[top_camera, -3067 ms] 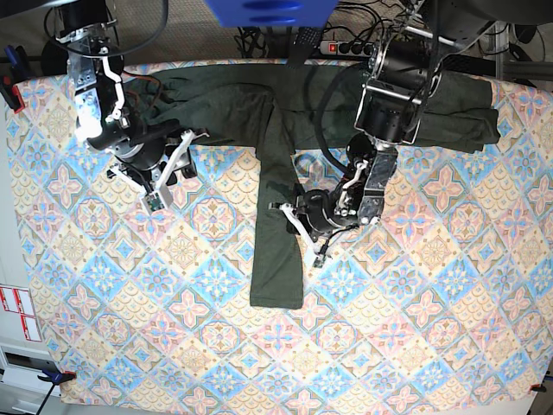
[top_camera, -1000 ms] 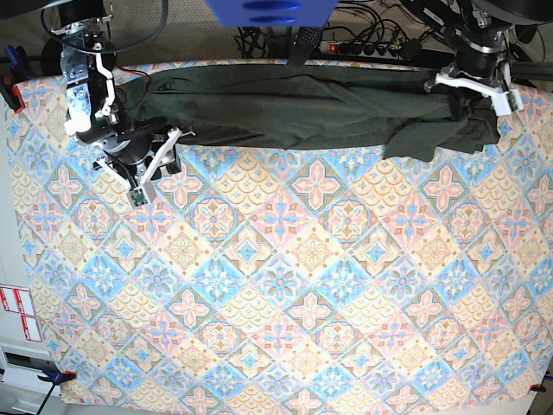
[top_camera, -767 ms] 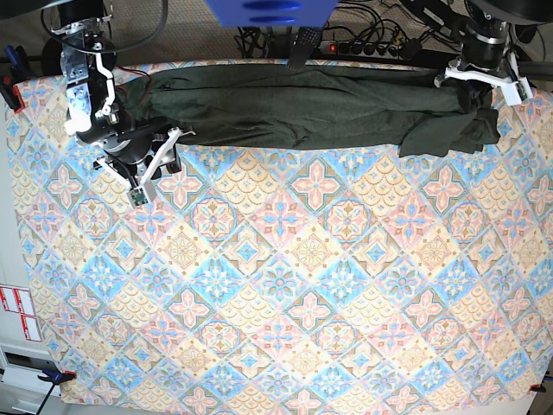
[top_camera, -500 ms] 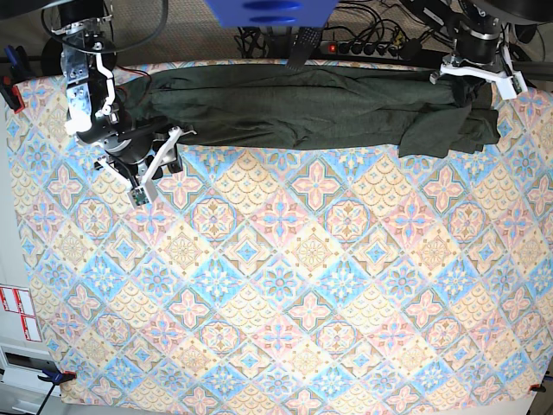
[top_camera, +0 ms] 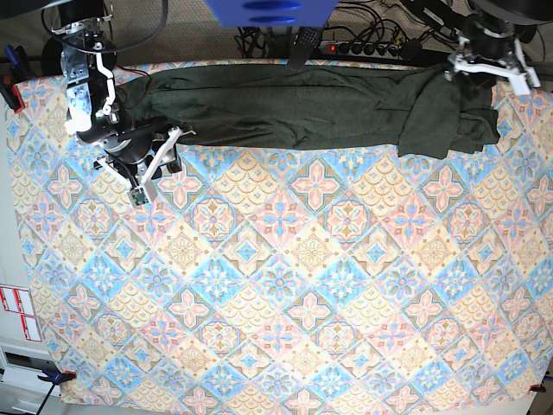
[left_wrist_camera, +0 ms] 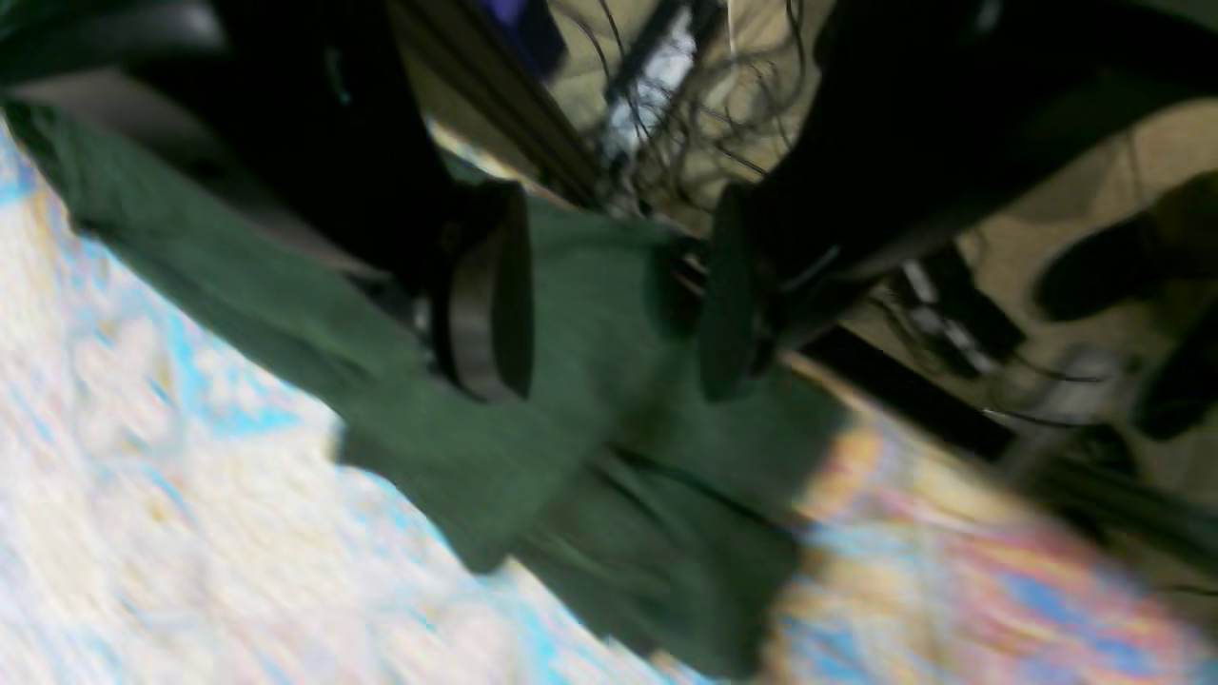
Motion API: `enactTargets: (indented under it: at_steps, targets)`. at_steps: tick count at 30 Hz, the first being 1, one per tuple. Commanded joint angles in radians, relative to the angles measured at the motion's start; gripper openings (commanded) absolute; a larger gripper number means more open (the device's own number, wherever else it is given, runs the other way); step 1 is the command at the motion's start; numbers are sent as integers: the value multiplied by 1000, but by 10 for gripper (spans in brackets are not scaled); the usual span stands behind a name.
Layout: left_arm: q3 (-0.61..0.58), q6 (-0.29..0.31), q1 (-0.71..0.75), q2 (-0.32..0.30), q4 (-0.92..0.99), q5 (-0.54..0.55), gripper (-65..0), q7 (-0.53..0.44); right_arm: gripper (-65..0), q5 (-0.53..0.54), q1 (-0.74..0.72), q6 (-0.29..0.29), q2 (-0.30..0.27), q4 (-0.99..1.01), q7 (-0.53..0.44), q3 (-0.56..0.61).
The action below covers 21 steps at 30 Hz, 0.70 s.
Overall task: Fold the T-shirt properly
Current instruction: 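Release the sleeve and raise the left gripper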
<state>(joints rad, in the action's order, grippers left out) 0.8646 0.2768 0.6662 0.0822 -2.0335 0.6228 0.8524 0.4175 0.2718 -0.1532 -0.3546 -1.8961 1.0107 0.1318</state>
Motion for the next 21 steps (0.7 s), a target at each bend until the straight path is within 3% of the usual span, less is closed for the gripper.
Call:
enactTargets:
  at_steps: [1, 7, 13, 15, 18, 21]
  targets:
    - [17, 6, -6, -19, -16, 6, -357, -18, -426, 2, -6, 0, -11, -13, -17, -5]
    - [23, 6, -55, -137, -3, -94, -353, -11, -426, 2, -7, 0, -11, -13, -17, -4]
    - [15, 11, -191, -310, 133, -169, -352, 236, -426, 5, -7, 0, -11, -13, -17, -4]
    - [-37, 11, -211, -384, 193, -169, -352, 284, -426, 5, -6, 0, -11, -13, -17, -4]
    - [-149, 11, -214, -477, 285, -162, -352, 278, -426, 5, -6, 0, -11, -13, -17, -4]
    - [-229, 11, -216, -511, 333, -166, -352, 247, -426, 7, -4, 0, -11, -13, -17, -4]
